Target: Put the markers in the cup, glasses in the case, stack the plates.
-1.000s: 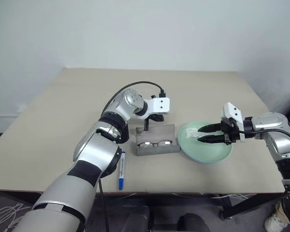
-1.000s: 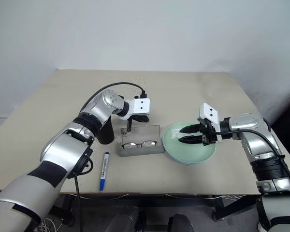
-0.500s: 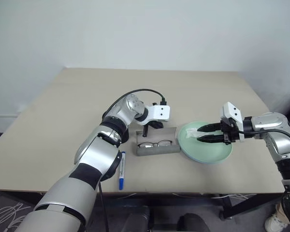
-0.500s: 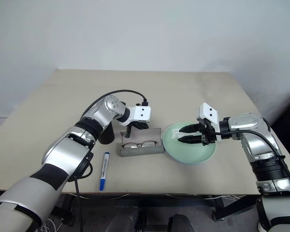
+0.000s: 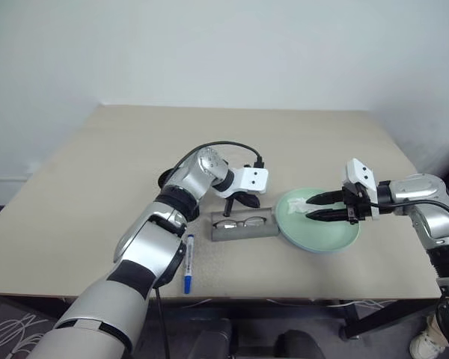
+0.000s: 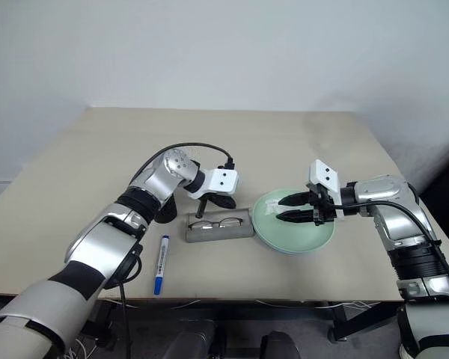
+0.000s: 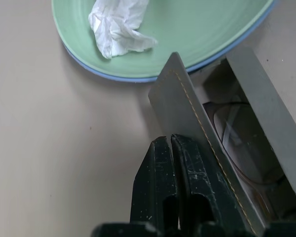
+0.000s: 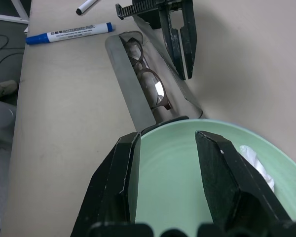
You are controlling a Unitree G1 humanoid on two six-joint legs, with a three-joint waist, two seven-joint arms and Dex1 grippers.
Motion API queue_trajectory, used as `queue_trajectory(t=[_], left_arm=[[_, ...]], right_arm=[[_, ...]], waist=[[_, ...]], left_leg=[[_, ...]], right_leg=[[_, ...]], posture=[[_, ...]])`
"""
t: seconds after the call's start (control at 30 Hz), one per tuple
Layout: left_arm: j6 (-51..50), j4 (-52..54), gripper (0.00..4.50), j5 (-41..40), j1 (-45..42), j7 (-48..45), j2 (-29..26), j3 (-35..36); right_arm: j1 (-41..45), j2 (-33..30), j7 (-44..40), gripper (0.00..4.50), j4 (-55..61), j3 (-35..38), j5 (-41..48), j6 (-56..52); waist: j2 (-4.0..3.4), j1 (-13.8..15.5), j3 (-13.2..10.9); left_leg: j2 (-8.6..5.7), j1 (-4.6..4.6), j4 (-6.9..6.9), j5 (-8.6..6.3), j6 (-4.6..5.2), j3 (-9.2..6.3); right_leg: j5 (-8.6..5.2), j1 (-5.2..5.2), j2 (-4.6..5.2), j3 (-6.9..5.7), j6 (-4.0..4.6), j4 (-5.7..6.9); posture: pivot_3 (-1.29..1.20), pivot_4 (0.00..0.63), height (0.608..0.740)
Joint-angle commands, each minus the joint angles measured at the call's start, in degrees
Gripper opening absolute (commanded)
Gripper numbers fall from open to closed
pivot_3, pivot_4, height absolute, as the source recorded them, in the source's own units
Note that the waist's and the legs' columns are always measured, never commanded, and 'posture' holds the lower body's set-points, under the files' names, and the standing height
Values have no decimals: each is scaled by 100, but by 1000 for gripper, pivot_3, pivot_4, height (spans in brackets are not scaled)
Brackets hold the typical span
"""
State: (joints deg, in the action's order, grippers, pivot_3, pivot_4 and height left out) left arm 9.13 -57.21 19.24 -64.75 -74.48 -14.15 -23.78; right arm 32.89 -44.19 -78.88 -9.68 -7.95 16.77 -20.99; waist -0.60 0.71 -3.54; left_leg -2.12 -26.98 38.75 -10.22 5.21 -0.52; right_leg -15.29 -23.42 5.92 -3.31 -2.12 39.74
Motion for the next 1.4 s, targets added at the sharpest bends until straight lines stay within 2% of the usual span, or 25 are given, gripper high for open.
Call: queue_trajectory(t=[0.03,0.7,0.93,1.07,1.2,1.27,1.4], left_arm=[[-65,363,22,-99,93,-122,-83,-5],[-930,2444,22,-334,1170,-461,-618,-98],[-1066,3037,22,-523,951,-439,-893,123],[-1518,3949,22,-991,823,-655,-1137,396],[-2407,4693,22,-1431,756,-593,-1180,652],[-3207,5148,22,-1886,622,-490,-1108,972],[-4746,5837,22,-2560,285,271,-977,1736]], right_arm=[[152,-107,-34,1923,40,136,-7,125],[232,-273,-234,1923,-576,386,-53,1075],[285,-247,-281,1923,-647,415,-41,1069],[317,-202,-345,1923,-601,360,-5,984],[395,-145,-377,1923,-656,314,-37,991],[463,-105,-381,1923,-703,289,-55,997],[550,-32,-393,1923,-769,260,-92,1013]], waist=[[0,1,0],[-3,-1,2],[-3,0,1],[-3,-1,1],[-4,-3,2],[-4,-2,2],[-3,-10,0]], left_leg=[[0,0,0,0,0,0],[-1,6,0,1,0,-1],[-1,8,-1,1,0,-1],[-2,7,-2,1,0,-1],[-3,10,-2,1,0,-1],[-3,17,-4,1,0,-1],[-2,20,-4,1,-1,-4]], right_leg=[[0,0,0,0,0,0],[0,3,-2,10,2,0],[1,0,-4,14,3,1],[0,0,-3,17,3,-1],[0,2,-4,18,2,-1],[-1,9,-6,18,2,-1],[-12,11,-9,20,-19,1]], posture=[[0,0,695],[0,0,695],[0,0,695],[0,0,695],[0,0,695],[0,0,695],[0,0,695]])
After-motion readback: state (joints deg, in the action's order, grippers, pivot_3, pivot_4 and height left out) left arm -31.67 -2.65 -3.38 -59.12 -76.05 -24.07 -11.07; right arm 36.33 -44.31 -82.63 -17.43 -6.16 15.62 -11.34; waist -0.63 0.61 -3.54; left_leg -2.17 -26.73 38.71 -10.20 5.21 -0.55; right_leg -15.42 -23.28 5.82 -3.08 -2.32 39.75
